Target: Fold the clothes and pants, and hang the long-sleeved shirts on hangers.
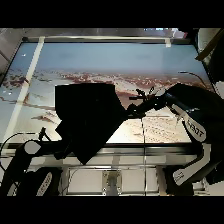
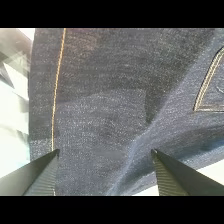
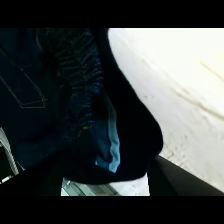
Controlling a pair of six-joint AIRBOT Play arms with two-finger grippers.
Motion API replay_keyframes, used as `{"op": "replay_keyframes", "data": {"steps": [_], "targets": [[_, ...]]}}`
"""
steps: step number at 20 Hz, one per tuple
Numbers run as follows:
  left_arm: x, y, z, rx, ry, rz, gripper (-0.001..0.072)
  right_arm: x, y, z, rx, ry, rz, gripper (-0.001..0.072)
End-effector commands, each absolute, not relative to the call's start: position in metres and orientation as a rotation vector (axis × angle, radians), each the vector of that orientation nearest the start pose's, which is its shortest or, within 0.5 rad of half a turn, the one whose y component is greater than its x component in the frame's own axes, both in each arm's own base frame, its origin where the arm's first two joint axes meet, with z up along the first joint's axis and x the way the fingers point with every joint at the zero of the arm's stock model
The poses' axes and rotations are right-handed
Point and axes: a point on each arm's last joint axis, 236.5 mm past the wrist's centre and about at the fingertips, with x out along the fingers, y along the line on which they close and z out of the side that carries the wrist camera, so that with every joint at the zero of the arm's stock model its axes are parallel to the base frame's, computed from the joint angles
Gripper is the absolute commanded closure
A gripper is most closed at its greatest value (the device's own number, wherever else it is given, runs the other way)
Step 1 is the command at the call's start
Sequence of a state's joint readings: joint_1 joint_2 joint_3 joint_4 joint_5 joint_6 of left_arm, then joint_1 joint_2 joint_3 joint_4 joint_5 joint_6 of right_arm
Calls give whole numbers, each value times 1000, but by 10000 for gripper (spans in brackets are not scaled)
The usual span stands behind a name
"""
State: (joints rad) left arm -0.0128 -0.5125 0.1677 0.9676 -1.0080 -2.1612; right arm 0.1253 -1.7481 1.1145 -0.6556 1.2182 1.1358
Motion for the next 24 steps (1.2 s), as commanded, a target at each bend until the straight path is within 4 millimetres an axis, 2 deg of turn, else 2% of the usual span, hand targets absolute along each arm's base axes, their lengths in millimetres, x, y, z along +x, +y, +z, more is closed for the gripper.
{"op": "replay_keyframes", "data": {"steps": [1,2,3,4,7,8,9,11,13,15,17,21,24], "targets": [[168,-115,-85,-1089,1370,166,78,352,224,-104,616,1555,704,169],[168,-115,-85,-1089,1370,166,78,355,225,-105,631,1550,693,223],[168,-115,-85,-1088,1370,166,77,359,226,-106,639,1537,684,409],[169,-115,-84,-1088,1369,165,77,363,228,-106,643,1521,679,700],[173,-113,-84,-1052,1346,133,98,388,229,-86,647,1443,694,689],[174,-113,-83,-1039,1340,122,201,405,228,-73,672,1393,694,690],[175,-113,-82,-1039,1337,120,235,426,224,-57,712,1331,684,690],[178,-112,-80,-1019,1322,101,235,469,206,-22,801,1210,645,690],[180,-114,-79,-970,1306,48,234,492,182,3,835,1147,620,691],[176,-125,-77,-999,1333,18,232,488,172,7,820,1171,632,691],[173,-141,-74,-1085,1349,8,232,477,172,-5,757,1224,628,690],[196,-162,-68,-1127,1233,-51,232,476,193,-11,703,1225,629,691],[184,-187,-86,-1105,1314,-62,219,475,201,-11,707,1226,629,691]]}}
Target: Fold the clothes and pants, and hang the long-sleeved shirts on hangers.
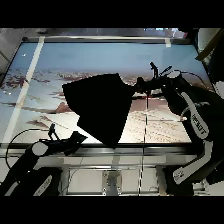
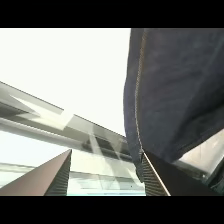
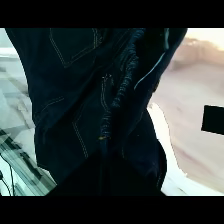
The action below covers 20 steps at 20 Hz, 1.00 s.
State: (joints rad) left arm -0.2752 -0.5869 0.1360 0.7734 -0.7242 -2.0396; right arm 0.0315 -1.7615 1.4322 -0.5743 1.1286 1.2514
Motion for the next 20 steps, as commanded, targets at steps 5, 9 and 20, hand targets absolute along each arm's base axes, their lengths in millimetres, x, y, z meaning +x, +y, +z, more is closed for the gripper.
{"op": "replay_keyframes", "data": {"steps": [5,9,20], "targets": [[181,-233,-99,-1124,1358,-123,215,475,201,-11,709,1227,628,691],[186,-253,-108,-1073,1407,-139,216,475,201,-10,709,1227,628,691],[182,-312,-116,-992,1508,-205,540,476,199,-10,706,1222,629,691]]}}
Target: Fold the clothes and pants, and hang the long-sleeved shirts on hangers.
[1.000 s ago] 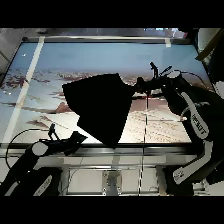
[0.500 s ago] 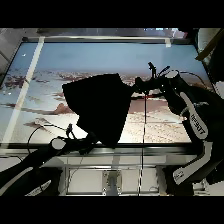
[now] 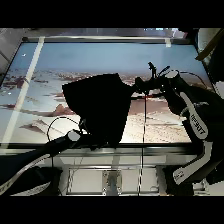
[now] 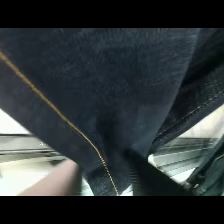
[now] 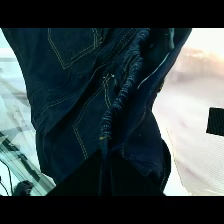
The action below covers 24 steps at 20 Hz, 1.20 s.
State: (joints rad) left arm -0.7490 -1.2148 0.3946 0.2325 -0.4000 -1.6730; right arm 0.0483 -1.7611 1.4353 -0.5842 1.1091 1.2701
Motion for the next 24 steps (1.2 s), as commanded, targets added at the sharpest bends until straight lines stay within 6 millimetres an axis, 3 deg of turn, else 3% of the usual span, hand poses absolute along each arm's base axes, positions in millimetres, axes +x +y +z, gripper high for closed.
{"op": "replay_keyframes", "data": {"steps": [1,3,5,7,9,11,14,17,21,24], "targets": [[181,-312,-116,-989,1509,-208,693,476,198,-8,705,1221,630,690],[192,-307,-111,-976,1472,-234,688,474,193,1,707,1234,656,690],[215,-293,-95,-955,1401,-299,689,472,179,18,704,1238,691,691],[244,-262,-73,-964,1325,-316,690,471,157,37,678,1230,703,690],[279,-218,-48,-1012,1207,-276,691,462,137,55,646,1231,708,690],[309,-171,-24,-967,1110,-247,692,437,124,60,560,1299,711,691],[339,-118,6,-786,1080,-229,692,372,133,45,431,1533,780,690],[338,-104,12,-655,1160,-245,691,320,168,17,411,1668,826,691],[312,-107,-4,-574,1285,-270,691,242,205,-22,360,1878,886,691],[304,-108,-6,-538,1317,-281,691,212,217,-26,306,1939,922,691]]}}
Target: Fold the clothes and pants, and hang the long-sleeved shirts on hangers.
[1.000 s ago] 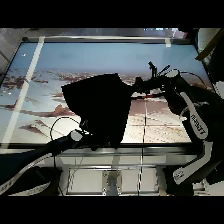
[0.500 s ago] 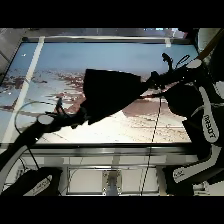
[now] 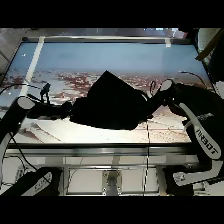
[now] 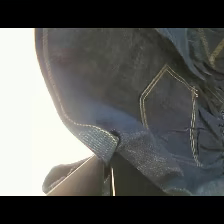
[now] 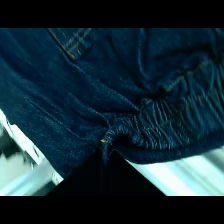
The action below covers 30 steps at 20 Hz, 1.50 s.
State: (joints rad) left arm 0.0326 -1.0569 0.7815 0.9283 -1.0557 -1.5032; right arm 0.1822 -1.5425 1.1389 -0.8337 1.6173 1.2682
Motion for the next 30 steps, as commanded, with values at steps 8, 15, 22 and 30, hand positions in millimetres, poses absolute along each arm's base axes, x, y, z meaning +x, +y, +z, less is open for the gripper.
{"op": "replay_keyframes", "data": {"steps": [8,15,22,30], "targets": [[416,-137,114,-379,916,-390,692,249,220,5,326,1684,775,691],[522,-220,86,-156,924,-400,692,275,177,-27,206,1660,498,691],[585,-249,56,-199,880,-401,692,360,137,-35,216,1366,167,691],[598,-331,73,-241,666,-491,691,431,103,-18,384,1066,-83,691]]}}
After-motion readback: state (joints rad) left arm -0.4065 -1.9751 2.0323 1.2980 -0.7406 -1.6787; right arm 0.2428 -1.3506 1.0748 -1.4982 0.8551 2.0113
